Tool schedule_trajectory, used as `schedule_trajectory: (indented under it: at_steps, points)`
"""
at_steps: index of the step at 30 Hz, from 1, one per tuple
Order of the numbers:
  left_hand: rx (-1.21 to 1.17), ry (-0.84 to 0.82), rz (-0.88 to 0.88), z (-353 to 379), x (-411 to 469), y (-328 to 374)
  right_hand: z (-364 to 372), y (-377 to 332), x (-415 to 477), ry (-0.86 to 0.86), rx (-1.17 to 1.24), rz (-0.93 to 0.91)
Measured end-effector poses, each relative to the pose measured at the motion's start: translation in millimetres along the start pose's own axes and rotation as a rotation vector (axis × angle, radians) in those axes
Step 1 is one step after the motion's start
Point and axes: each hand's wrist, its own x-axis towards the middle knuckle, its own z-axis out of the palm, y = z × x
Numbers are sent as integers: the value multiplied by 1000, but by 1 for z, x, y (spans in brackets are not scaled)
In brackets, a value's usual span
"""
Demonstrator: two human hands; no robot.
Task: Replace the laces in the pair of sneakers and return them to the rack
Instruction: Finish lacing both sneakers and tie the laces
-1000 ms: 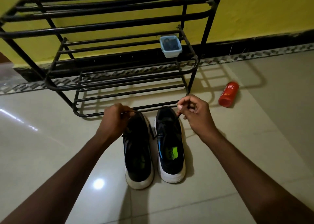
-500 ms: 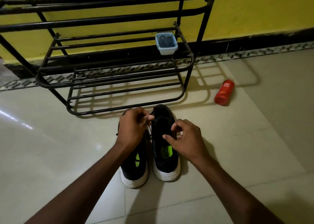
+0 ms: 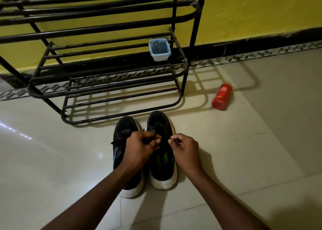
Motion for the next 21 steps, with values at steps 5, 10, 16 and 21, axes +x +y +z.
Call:
schedule_trajectory:
  at_steps: [5, 10, 16, 21]
  points:
    - [125, 35, 21, 10, 3, 2, 0, 5, 1, -6, 46, 44]
    - [153, 67, 16, 23, 7, 2, 7, 6, -2, 20, 78, 57]
    - [316, 98, 103, 29, 8, 6, 7, 7, -2, 10, 86, 64]
    - [316, 145, 124, 30, 3, 4, 6, 9, 0, -13, 111, 65]
